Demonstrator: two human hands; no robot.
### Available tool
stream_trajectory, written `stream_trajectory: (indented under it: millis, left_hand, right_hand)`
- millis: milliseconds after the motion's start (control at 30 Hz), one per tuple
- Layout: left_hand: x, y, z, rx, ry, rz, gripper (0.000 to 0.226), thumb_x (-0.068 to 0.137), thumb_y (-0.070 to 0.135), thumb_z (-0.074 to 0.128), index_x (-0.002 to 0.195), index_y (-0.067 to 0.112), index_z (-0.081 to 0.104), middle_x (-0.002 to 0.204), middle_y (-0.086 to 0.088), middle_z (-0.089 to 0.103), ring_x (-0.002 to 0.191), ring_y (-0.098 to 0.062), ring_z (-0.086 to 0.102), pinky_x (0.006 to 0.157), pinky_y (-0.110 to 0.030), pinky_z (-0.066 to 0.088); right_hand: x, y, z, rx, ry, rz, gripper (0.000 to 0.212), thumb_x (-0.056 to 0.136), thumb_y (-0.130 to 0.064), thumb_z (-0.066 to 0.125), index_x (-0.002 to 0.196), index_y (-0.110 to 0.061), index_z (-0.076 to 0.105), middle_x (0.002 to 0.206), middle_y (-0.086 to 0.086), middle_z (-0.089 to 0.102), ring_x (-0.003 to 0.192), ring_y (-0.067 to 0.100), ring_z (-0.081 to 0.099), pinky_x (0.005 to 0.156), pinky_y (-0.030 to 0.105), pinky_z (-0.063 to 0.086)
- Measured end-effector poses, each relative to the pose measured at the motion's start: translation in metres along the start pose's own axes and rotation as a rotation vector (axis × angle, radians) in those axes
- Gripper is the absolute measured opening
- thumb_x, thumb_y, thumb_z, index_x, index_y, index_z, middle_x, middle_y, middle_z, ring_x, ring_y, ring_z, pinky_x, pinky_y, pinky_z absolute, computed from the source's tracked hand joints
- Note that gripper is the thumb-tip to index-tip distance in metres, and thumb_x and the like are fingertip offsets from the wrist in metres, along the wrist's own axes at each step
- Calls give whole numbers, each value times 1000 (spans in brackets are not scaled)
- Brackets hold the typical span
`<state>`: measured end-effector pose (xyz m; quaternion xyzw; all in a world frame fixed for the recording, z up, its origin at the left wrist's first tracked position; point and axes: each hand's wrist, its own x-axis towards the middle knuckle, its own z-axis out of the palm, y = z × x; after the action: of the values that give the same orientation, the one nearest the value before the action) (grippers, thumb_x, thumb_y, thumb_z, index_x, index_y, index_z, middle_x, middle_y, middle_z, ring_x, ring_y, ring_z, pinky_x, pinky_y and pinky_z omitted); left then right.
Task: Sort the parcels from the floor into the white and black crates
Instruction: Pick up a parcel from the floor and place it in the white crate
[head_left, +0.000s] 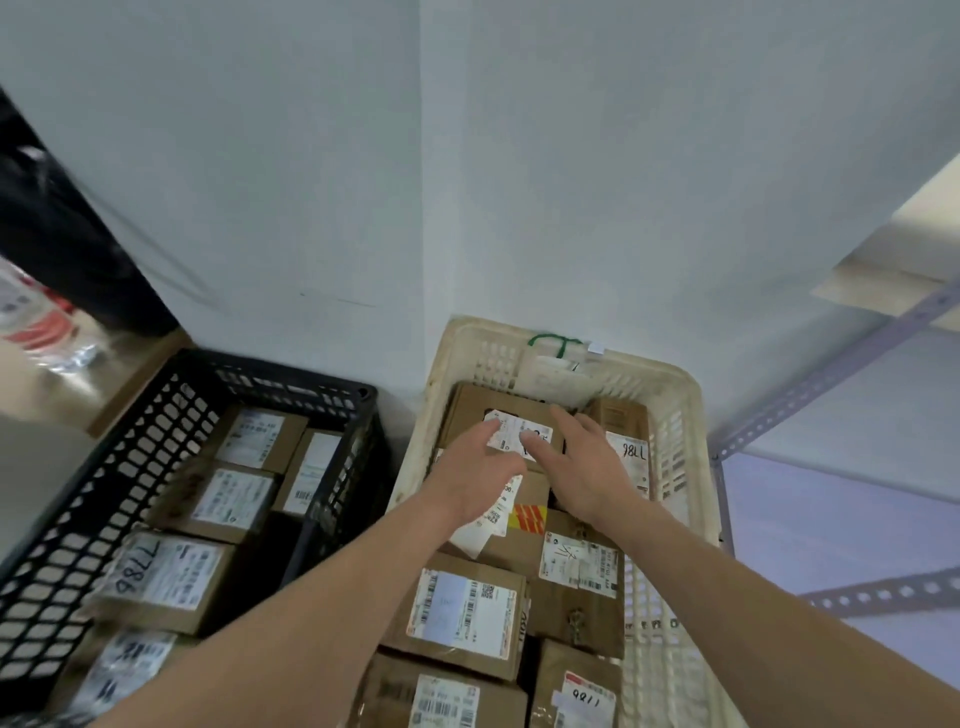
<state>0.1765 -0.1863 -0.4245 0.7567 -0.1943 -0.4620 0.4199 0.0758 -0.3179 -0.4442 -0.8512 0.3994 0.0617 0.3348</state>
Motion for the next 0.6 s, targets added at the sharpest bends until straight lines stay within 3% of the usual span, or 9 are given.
stream_trajectory:
  millis: [100, 200, 300, 500, 600]
  left_hand:
    - [-31, 6, -14, 230, 95, 164, 74, 90, 30, 62, 157, 26, 30, 162, 7, 27, 147, -14, 30, 117, -31, 28]
    - [-56, 9, -29, 360, 171, 225, 76, 91, 35, 62, 158, 26, 27, 166, 7, 16, 149, -15, 26, 120, -36, 28]
    - [-87, 14, -46, 419, 245, 245, 77, 92, 40, 62, 158, 27, 26, 167, 9, 9, 152, -14, 19, 119, -33, 23]
    - [-163, 15, -70, 424, 470, 248, 76, 91, 44, 64, 157, 27, 30, 166, 9, 15, 151, -14, 24, 120, -34, 28]
    - [-206, 13, -69, 418, 581, 262, 74, 92, 43, 64, 156, 25, 33, 165, 8, 19, 148, -14, 29, 112, -22, 27]
  right_hand:
    - [-26, -20, -7, 42, 57, -78, 96, 85, -83, 31, 162, -26, 25, 170, 2, 20, 156, 19, 16, 121, 45, 27]
    - [-50, -36, -17, 15, 85, -156, 79, 98, -70, 39, 162, -28, 24, 171, 2, 16, 157, 19, 15, 117, 42, 29]
    - [-72, -53, -25, -15, 99, -239, 74, 99, -66, 42, 162, -32, 24, 172, 2, 10, 156, 22, 19, 117, 40, 30]
    - [-115, -86, -34, -24, 70, -437, 84, 94, -74, 38, 163, -30, 23, 172, 2, 11, 158, 20, 14, 120, 41, 28]
    - [-141, -97, -38, -10, 49, -540, 75, 100, -64, 41, 163, -30, 21, 172, 1, 10, 159, 16, 6, 122, 39, 23]
